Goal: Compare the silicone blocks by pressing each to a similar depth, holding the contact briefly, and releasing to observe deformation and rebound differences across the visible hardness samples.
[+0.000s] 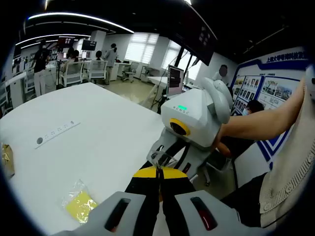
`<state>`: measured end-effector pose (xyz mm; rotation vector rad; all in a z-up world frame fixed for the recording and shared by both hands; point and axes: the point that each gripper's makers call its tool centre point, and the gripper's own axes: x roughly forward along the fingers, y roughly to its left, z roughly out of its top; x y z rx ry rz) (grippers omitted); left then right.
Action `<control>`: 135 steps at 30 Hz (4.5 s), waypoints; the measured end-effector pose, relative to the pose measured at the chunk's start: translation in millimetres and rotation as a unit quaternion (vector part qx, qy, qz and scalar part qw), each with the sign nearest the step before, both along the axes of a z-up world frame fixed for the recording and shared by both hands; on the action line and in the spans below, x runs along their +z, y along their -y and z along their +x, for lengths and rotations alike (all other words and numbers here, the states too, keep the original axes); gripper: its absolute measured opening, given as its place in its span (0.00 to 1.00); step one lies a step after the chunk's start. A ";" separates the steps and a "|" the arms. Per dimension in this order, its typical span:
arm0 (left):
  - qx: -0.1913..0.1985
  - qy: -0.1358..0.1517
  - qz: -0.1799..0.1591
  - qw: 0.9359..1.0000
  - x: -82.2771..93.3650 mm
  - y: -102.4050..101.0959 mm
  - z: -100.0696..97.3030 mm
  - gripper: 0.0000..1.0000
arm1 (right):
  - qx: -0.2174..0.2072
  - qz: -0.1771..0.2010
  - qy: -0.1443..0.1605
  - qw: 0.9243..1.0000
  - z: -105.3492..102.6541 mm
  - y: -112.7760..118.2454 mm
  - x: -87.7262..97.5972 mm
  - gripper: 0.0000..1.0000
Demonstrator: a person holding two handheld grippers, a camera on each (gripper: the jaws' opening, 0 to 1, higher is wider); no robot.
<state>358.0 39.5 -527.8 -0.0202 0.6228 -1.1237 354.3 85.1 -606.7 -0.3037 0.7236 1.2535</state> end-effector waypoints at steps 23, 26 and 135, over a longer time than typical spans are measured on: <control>-0.004 0.001 0.010 1.000 -2.6 -1.6 -1.4 0.00 | 0.009 -0.003 0.006 1.000 -4.4 -0.4 -2.3 0.12; 0.000 -0.014 0.010 1.000 -4.1 -2.0 -1.4 0.00 | 0.009 -0.004 0.001 1.000 -6.0 -0.3 -3.1 0.13; 0.174 -0.206 -0.127 0.955 -68.1 32.4 54.4 0.00 | -0.285 0.191 0.027 0.939 -63.5 163.4 34.5 0.63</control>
